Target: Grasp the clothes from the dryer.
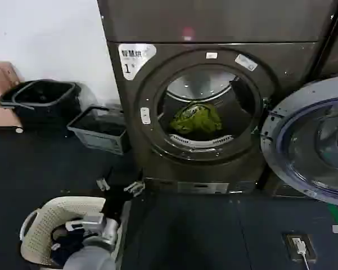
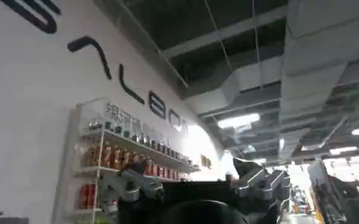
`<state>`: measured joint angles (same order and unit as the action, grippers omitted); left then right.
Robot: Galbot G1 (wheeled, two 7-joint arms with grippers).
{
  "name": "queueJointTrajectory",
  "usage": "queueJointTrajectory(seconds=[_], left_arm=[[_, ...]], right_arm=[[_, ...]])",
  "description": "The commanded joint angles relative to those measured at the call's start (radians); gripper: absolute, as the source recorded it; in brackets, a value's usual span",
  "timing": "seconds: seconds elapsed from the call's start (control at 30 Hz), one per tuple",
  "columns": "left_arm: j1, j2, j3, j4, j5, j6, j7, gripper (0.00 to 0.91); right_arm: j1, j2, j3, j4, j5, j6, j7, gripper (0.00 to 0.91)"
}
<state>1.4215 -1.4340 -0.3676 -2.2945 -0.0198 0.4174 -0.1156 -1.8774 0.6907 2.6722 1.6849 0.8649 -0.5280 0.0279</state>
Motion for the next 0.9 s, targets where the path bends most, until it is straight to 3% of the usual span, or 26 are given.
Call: queueJointTrajectory(seconds=[0.03, 0.9], left_arm=[[0.008, 0.000, -0.001, 0.000, 0.023, -0.014, 0.006, 0.907], [0.007, -0.003, 0.007, 0.007, 0.020, -0.010, 0.009, 0.907]], right_arm=[[0.023, 0.007, -0.031, 0.012, 0.036, 0.057, -0.007, 0.907], [0.028, 0.005, -0.032, 0.004, 0.035, 0.057, -0.004, 0.907]])
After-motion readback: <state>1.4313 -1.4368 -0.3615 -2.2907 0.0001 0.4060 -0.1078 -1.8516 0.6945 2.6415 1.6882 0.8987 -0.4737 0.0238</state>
